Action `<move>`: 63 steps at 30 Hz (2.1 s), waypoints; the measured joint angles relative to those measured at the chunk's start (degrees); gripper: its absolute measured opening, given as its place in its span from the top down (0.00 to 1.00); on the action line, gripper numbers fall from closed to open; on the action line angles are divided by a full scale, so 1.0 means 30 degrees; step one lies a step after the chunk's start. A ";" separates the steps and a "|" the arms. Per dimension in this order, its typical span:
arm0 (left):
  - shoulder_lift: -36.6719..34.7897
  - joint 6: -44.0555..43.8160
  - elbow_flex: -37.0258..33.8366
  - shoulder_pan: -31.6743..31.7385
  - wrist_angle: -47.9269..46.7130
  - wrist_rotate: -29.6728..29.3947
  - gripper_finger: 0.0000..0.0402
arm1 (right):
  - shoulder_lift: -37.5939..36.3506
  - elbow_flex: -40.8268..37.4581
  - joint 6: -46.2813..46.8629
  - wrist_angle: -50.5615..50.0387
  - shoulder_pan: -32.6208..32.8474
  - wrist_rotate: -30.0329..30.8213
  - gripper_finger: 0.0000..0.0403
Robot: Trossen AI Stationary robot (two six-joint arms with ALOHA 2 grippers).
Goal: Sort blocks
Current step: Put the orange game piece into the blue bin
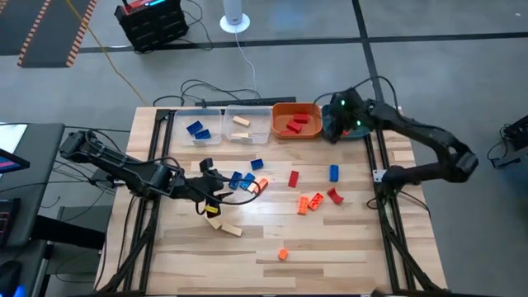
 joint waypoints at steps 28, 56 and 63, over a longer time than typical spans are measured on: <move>0.0000 -0.0141 -0.0736 0.0000 0.0329 0.0004 0.52 | 0.5571 -0.1239 0.1054 -0.0421 1.8118 0.3376 0.32; 0.0000 -0.0148 -0.0736 0.0000 0.0345 -0.0011 0.52 | 0.8989 0.0345 -0.2820 -0.1856 1.9436 0.2551 0.28; 0.0000 -0.0142 -0.0736 0.0000 0.0261 -0.0011 0.52 | 0.8458 0.0946 -0.0171 -0.2727 1.9316 0.2553 0.28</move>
